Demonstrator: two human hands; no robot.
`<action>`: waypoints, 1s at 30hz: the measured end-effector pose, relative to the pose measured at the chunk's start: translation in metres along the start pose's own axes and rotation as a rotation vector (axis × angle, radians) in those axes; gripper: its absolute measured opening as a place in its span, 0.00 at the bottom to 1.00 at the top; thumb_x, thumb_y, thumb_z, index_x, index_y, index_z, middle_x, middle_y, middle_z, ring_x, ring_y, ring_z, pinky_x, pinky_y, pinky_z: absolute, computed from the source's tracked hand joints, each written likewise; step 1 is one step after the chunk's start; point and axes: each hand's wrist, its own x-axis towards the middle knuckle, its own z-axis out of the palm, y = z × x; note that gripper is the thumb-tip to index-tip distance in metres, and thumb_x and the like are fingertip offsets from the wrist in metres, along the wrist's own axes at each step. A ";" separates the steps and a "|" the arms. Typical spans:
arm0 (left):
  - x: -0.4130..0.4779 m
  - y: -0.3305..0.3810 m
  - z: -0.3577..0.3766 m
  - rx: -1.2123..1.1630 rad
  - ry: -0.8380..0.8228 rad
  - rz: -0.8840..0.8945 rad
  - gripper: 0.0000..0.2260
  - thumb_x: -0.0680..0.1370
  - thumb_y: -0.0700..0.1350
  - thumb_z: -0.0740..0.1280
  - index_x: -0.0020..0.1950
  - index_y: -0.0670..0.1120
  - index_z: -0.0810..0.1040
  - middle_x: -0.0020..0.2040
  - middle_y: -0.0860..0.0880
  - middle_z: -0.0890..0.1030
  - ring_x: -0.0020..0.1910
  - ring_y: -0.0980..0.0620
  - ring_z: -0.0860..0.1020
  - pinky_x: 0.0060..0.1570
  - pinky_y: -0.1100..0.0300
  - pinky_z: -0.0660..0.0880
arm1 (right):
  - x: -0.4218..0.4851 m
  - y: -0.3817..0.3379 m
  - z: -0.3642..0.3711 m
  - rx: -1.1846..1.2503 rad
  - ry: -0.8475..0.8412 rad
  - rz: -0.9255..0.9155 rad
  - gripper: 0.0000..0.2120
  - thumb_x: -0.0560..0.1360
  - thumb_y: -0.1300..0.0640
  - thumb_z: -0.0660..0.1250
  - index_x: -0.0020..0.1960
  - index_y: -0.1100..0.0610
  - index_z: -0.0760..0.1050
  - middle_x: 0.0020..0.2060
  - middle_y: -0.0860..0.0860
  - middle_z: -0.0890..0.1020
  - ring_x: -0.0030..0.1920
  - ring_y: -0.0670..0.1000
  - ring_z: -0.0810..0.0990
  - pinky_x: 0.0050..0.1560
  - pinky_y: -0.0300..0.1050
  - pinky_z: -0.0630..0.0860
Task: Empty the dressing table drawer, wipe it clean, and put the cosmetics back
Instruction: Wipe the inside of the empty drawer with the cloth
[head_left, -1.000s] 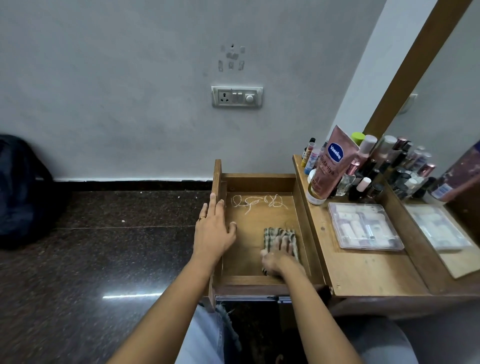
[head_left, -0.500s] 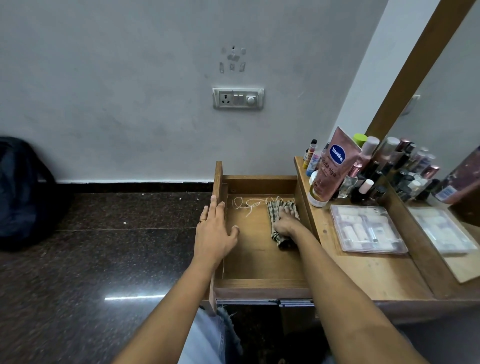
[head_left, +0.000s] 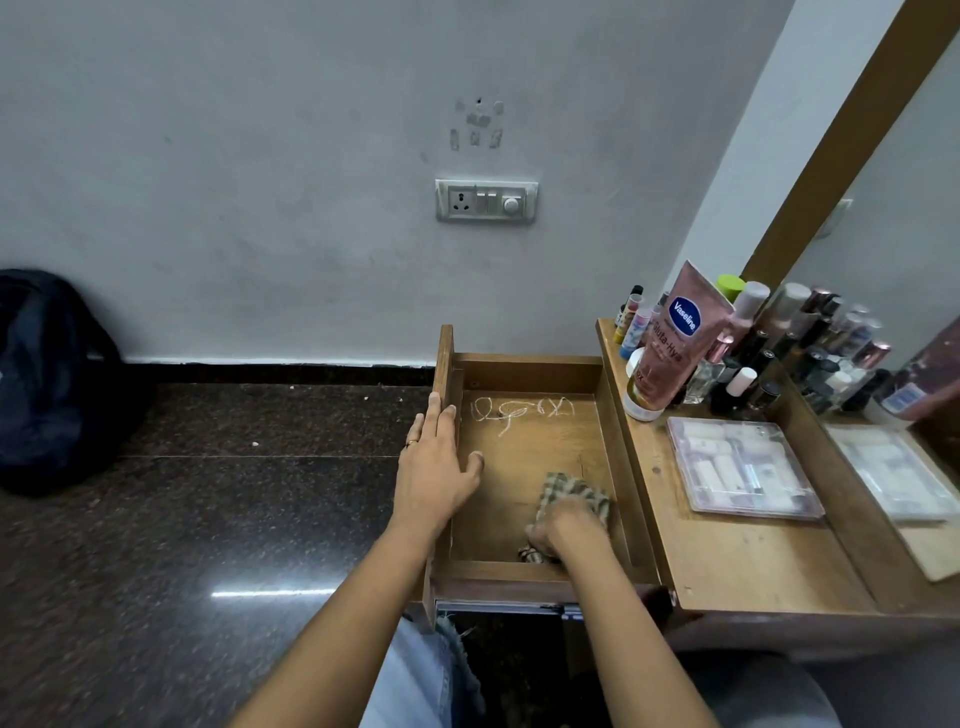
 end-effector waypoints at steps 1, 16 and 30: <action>0.000 0.000 0.000 0.001 0.000 -0.003 0.31 0.78 0.55 0.62 0.77 0.47 0.57 0.80 0.49 0.48 0.77 0.45 0.55 0.72 0.50 0.60 | -0.004 0.002 -0.003 -0.051 0.020 0.057 0.21 0.82 0.54 0.56 0.72 0.60 0.65 0.71 0.56 0.67 0.69 0.55 0.70 0.62 0.46 0.71; -0.001 -0.001 0.000 -0.053 0.003 0.003 0.30 0.78 0.54 0.62 0.77 0.47 0.57 0.80 0.50 0.48 0.77 0.45 0.55 0.73 0.51 0.59 | 0.012 0.012 0.011 0.112 0.111 0.009 0.35 0.82 0.48 0.50 0.77 0.63 0.33 0.76 0.57 0.34 0.77 0.58 0.36 0.75 0.54 0.39; -0.001 -0.001 0.001 -0.095 0.011 -0.012 0.31 0.78 0.55 0.63 0.78 0.49 0.57 0.80 0.52 0.48 0.77 0.47 0.54 0.73 0.51 0.58 | 0.035 -0.033 -0.076 0.221 0.109 0.028 0.34 0.81 0.54 0.56 0.78 0.62 0.39 0.78 0.56 0.47 0.76 0.59 0.55 0.71 0.55 0.60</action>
